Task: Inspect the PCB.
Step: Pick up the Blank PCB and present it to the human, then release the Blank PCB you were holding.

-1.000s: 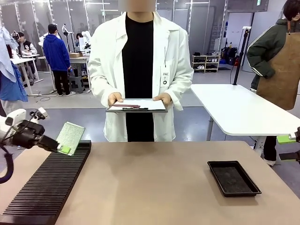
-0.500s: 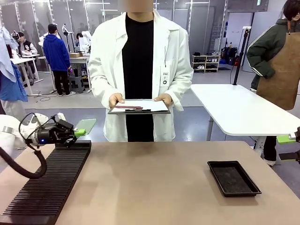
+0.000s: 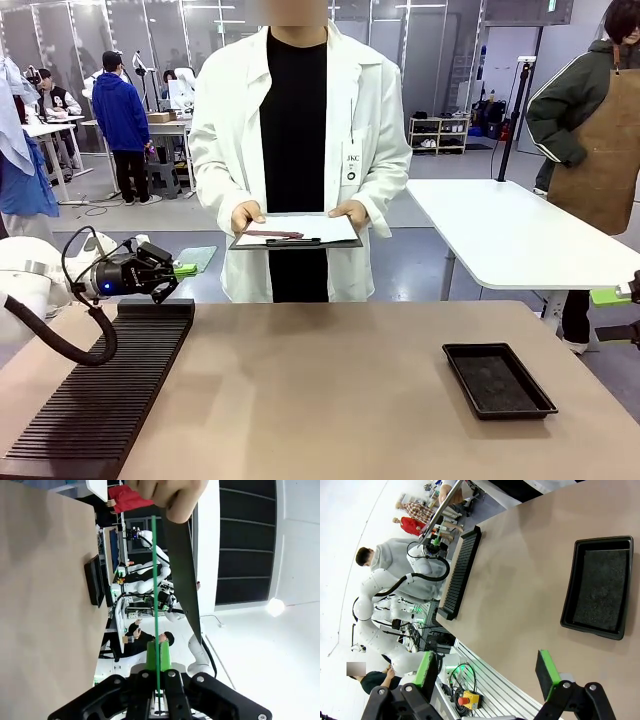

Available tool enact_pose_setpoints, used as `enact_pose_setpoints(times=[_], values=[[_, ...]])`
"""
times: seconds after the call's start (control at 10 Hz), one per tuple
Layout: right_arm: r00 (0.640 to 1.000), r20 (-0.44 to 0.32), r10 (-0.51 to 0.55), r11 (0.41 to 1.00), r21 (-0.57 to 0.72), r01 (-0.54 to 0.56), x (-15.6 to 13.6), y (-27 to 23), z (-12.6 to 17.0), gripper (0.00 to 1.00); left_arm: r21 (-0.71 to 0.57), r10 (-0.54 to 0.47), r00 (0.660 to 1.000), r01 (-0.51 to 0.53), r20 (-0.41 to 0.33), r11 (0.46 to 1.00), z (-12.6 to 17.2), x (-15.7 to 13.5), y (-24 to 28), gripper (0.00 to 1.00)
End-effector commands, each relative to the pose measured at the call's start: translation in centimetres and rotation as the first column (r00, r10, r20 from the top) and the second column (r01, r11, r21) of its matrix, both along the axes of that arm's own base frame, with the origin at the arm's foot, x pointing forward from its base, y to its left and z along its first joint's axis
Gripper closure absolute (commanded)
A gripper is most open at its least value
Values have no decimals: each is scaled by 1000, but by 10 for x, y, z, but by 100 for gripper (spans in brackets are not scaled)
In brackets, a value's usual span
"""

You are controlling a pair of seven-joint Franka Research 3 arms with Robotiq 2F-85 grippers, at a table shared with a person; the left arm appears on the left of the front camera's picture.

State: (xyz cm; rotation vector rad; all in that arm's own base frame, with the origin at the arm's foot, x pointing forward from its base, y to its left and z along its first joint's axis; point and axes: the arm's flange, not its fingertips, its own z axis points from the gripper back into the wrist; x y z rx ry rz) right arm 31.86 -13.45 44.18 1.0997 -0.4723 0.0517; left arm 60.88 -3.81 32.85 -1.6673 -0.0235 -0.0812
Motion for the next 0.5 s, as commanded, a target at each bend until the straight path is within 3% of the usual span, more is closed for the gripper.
enact_pose_setpoints(times=[0.0, 0.4], values=[[1000, 27, 2, 1000, 10, -3, 1, -1, 1, 0, -6, -2, 1000, 2, -7, 1000, -2, -3, 1, 97], [1000, 27, 2, 1000, 10, -3, 1, -1, 1, 0, -6, -2, 1000, 2, -7, 1000, -2, -3, 1, 97]])
